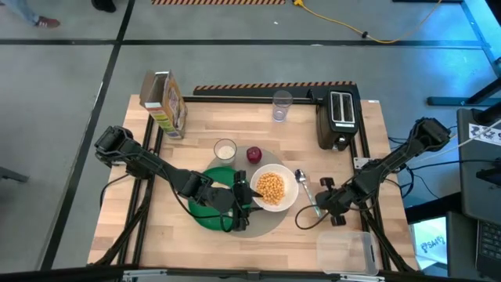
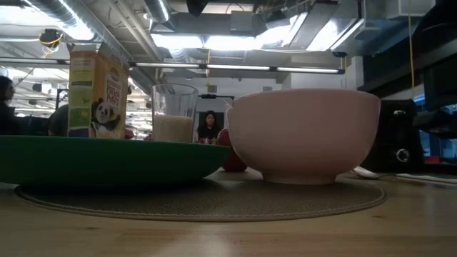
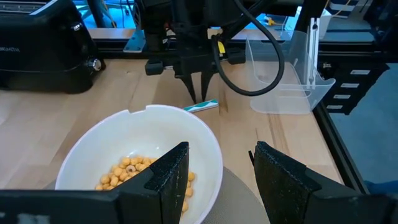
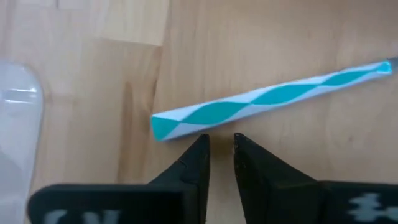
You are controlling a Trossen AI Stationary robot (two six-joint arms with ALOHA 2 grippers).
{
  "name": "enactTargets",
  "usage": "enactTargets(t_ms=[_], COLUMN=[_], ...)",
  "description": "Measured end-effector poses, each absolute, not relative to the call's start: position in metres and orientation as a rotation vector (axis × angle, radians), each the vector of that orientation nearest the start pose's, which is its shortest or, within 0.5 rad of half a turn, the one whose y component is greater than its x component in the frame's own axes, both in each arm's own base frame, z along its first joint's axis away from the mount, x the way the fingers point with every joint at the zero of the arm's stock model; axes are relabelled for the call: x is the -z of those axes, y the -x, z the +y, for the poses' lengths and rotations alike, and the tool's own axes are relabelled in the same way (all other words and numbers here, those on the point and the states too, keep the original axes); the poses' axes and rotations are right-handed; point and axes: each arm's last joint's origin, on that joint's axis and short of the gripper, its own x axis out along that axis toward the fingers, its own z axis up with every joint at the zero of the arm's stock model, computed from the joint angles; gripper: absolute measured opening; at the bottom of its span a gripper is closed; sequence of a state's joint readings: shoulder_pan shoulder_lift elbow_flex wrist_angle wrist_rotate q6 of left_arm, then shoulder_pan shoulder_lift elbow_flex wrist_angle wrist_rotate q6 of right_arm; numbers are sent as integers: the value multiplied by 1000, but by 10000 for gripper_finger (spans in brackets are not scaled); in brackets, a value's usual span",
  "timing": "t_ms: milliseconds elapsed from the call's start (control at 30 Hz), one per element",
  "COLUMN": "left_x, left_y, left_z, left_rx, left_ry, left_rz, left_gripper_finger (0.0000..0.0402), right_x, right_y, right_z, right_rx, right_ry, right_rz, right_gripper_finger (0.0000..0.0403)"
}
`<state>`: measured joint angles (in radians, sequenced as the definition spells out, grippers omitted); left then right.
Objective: Arrange a breakfast setting
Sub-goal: Put the blue patterned spoon to the right of the white bowl
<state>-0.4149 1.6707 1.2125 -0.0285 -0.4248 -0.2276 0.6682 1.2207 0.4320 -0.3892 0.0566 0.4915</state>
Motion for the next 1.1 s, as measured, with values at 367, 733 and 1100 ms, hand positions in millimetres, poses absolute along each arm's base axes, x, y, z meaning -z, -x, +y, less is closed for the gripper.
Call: enactTargets(t_ms=[367,733,1100], left_x=[-268,-268,-268], left_y=[-349,-349,-349], left_z=[-141,-141,-141], left_rx=[-60,-60,-59], left_ry=[23,23,26], left_rz=[440,440,433], left_gripper_finger=[169,169,169], right_x=[-132,-126,-126], right_y=[-147,-156,-163], right_z=[115,120,123], right_rx=[-286,-281,-259], right_ry=[-35,-2,41], right_rz=[1165,1109,1025], right_gripper_finger=[57,57,57])
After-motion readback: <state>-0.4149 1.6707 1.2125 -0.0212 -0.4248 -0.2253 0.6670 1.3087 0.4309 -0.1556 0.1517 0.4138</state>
